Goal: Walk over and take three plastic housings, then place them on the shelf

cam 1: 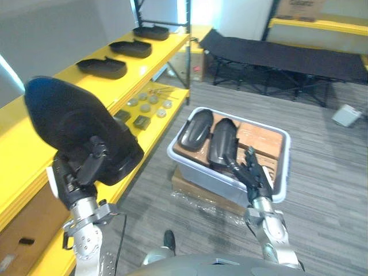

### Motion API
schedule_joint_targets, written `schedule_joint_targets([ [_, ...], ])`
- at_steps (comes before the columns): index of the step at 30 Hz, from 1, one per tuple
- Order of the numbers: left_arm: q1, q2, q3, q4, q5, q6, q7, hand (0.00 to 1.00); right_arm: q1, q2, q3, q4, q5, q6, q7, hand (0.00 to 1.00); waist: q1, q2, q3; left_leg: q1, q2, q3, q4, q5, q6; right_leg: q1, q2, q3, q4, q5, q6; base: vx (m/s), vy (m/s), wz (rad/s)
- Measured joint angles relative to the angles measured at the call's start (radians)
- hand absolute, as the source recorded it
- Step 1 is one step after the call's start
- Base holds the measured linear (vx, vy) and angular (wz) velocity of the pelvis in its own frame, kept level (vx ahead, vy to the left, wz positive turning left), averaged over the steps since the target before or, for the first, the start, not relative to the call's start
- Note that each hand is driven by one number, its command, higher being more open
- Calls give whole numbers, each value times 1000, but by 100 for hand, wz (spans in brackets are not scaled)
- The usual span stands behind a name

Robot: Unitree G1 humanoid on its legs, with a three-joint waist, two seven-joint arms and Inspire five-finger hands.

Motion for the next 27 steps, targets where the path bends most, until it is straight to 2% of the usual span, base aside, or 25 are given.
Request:
schedule_joint_targets([
  [3, 26, -1, 27, 0, -15, -1, -23, 0, -45, 7, 54, 0, -13, 6, 3, 100, 22, -13, 7, -7, -13, -47, 0, 4, -1, 21, 1, -40, 4, -10, 4, 24, 17, 50],
  [6, 35, -7, 34, 1, -15, -1, -57, 0, -53, 8, 57, 0, -12, 18, -1, 100, 41, -24, 14, -8, -25, -74, 0, 7, 0, 29, -5, -48, 31, -32, 7, 27, 27, 33],
  [10, 60, -19, 25, 1, -15, -1, -81, 0, -32, 7, 43, 0, -12, 34, 6, 100, 32, -25, 26, -16, -25, -66, 0, -2, 9, 31, -13, -58, 73, -56, 12, 1, 25, 12],
  [11, 60, -19, 23, 1, -15, -1, -86, 0, -26, 7, 37, 0, -13, 36, 7, 100, 24, -24, 30, -22, -24, -33, 1, -17, 17, 35, -12, -73, 71, -57, 15, -40, 21, 70],
  [12, 45, -18, 17, 9, -20, -2, -113, 0, -12, 5, 12, 0, -15, 40, 5, 100, -9, -36, 37, -32, -9, 59, 21, -60, 37, 52, -12, -128, 66, -55, 18, -22, 17, 114],
  [13, 18, -12, -2, 30, -24, -9, -133, 0, 2, 1, -20, 0, -15, 40, 3, 100, -26, -36, 50, -49, 11, 138, 60, -95, 53, 71, -12, -173, 61, -54, 19, -40, 3, 152],
  [14, -17, -10, -37, 66, -33, -19, -154, 0, 23, -10, -63, -1, -15, 41, -1, 100, -37, -24, 64, -58, 44, 241, 102, -115, 66, 93, -12, -225, 66, -65, 21, -37, 1, 123],
  [15, -28, -10, -55, 80, -41, -20, -157, 0, 31, -18, -81, -1, -15, 41, -3, 100, -42, -14, 70, -59, 57, 282, 113, -120, 64, 102, -13, -246, 75, -80, 27, -53, 24, 111],
  [16, -35, -9, -87, 97, -47, -20, -155, 0, 44, -38, -108, -1, -14, 40, -3, 100, -58, -8, 76, -59, 71, 346, 125, -142, 45, 108, -26, -269, 86, -102, 26, -15, 86, 75],
  [17, -29, -8, -106, 102, -45, -20, -150, 0, 56, -43, -126, -2, -14, 36, 0, 100, -61, -12, 83, -61, 81, 381, 150, -138, 70, 102, -51, -274, 110, -119, 30, 1, 86, 50],
  [18, -24, -8, -113, 102, -45, -20, -147, 0, 61, -47, -134, -3, -13, 32, 1, 100, -61, 12, 79, -53, 90, 388, 156, -121, 73, 102, -48, -268, 128, -129, 33, 20, 65, 15],
  [19, -18, -7, -117, 102, -45, -20, -143, 0, 64, -61, -141, -3, -10, 23, 2, 100, -66, 29, 80, -48, 102, 387, 147, -56, 76, 105, -36, -261, 148, -137, 42, 26, 9, -5],
  [20, -16, 0, -117, 105, -45, -20, -131, 0, 73, -59, -138, -5, -11, 20, 5, 100, -68, 26, 71, -38, 94, 390, 134, -29, 78, 104, -46, -256, 160, -140, 41, 65, 31, -3],
  [23, -27, 30, -117, 104, -44, -20, -123, 0, 78, -50, -131, -10, -13, -2, 22, 100, -70, 8, 70, -25, 71, 389, 100, -10, 85, 102, -63, -252, 182, -140, 45, 59, 44, 4],
  [27, -23, 36, -117, 97, -44, -20, -102, 0, 63, -38, -110, -17, -10, -8, 24, 100, -63, 0, 76, -30, 50, 367, 115, -22, 89, 104, -90, -237, 221, -160, 47, 18, 51, 20],
])
